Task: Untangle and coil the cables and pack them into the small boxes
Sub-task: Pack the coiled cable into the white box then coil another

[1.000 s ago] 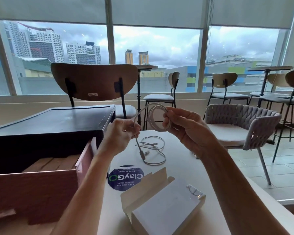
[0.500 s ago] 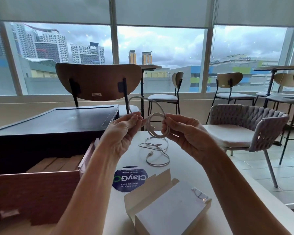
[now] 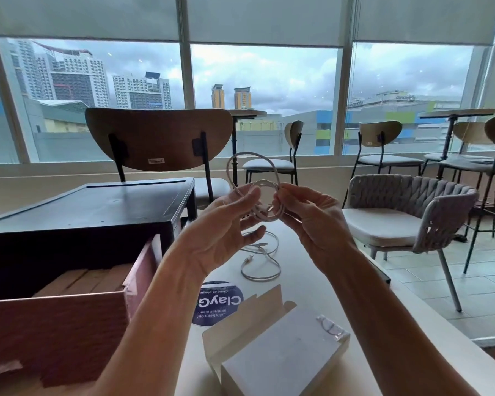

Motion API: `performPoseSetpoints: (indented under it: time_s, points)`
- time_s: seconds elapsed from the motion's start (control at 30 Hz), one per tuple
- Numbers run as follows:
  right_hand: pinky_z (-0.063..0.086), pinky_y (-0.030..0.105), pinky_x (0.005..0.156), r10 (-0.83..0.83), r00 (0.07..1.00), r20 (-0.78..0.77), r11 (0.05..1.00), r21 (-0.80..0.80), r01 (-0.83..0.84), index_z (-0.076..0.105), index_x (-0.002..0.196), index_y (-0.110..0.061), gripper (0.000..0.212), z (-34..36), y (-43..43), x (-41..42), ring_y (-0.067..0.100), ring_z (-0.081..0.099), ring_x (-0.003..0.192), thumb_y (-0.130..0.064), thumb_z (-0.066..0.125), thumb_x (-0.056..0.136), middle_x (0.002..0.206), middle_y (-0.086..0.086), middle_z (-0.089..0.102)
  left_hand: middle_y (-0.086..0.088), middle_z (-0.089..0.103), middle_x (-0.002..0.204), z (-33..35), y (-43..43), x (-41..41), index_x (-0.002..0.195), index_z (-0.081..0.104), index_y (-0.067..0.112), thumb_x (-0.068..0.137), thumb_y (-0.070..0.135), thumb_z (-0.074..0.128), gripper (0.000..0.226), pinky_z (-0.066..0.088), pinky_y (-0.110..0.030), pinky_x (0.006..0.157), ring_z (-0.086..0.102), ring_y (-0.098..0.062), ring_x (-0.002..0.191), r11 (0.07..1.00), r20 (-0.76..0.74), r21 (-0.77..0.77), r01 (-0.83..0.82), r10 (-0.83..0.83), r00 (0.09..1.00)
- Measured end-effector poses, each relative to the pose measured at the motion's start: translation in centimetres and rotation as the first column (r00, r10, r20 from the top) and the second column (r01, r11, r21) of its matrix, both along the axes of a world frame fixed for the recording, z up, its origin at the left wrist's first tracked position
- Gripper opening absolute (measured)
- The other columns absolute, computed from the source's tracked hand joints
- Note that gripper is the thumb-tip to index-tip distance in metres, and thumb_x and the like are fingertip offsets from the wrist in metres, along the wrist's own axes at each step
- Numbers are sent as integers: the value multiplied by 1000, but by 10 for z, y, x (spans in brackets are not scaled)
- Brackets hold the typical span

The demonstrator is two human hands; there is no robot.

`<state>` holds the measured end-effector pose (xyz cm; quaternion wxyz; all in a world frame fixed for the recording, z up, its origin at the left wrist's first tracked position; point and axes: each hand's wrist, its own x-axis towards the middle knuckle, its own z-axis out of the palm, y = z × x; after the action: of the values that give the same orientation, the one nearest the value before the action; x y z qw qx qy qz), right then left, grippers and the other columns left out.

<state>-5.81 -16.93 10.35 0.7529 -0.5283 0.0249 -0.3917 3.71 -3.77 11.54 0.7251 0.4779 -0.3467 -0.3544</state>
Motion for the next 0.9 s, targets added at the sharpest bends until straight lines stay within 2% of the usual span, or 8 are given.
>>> performPoseSetpoints:
  time_s: [0.1,0.17,0.3,0.43,0.53,0.63,0.77,0.9]
  points:
    - [60,34,82,-98,994,-47,990,-102,93,75,96,-3,15,2,3,1,23,71,78,4,69,84,85,14,75,-10,66,90,0,-2,-3,119,57,11,88,-2,64,35,56,-28,69,67,-11,69,995,24,38,-94,93,995]
    - [61,31,78,-151,987,-54,982,-126,143,75,94,-5,15,2,4,2,22,71,75,5,69,83,85,12,76,-15,61,97,1,-1,-4,121,55,9,90,-8,61,36,59,-24,68,66,-15,72,988,65,76,-135,130,989]
    - [60,35,79,-256,966,-18,958,-135,252,77,89,-10,14,0,0,6,22,70,74,2,72,82,82,11,76,-20,66,101,3,6,-1,116,57,6,86,-8,65,34,60,-22,72,68,-23,84,978,150,139,-158,137,979]
    - [61,31,73,-332,943,29,943,-26,333,74,97,-3,16,3,-7,3,18,68,71,4,71,83,81,11,74,-13,72,87,0,12,5,104,67,2,82,-5,69,23,60,-22,72,73,-18,76,958,330,245,-146,59,942]
    - [59,36,78,-368,929,46,929,43,367,74,99,0,16,4,-12,0,15,66,66,5,70,84,75,9,72,-8,72,77,-1,17,10,95,71,0,82,-5,70,14,59,-20,69,72,-17,76,926,469,332,-178,2,883]
    - [57,37,80,-390,918,78,914,156,375,73,98,2,16,8,-18,-3,15,65,63,7,70,83,70,7,71,-8,71,77,-5,23,18,94,72,-1,84,-7,71,12,59,-20,69,70,-14,74,870,585,416,-265,-32,811]
    - [56,35,76,-429,898,104,893,200,403,73,94,-2,15,9,-27,-6,15,63,61,8,70,83,65,4,71,-1,68,66,-6,31,30,80,74,7,84,-2,74,10,50,-16,57,59,-4,58,758,731,479,-443,-65,679]
    - [56,32,74,-381,918,106,910,219,353,71,104,6,21,5,-21,0,17,63,62,8,69,83,68,8,70,-7,72,75,-10,31,43,78,74,11,84,5,76,9,55,-30,72,61,-13,68,682,789,411,-604,66,611]
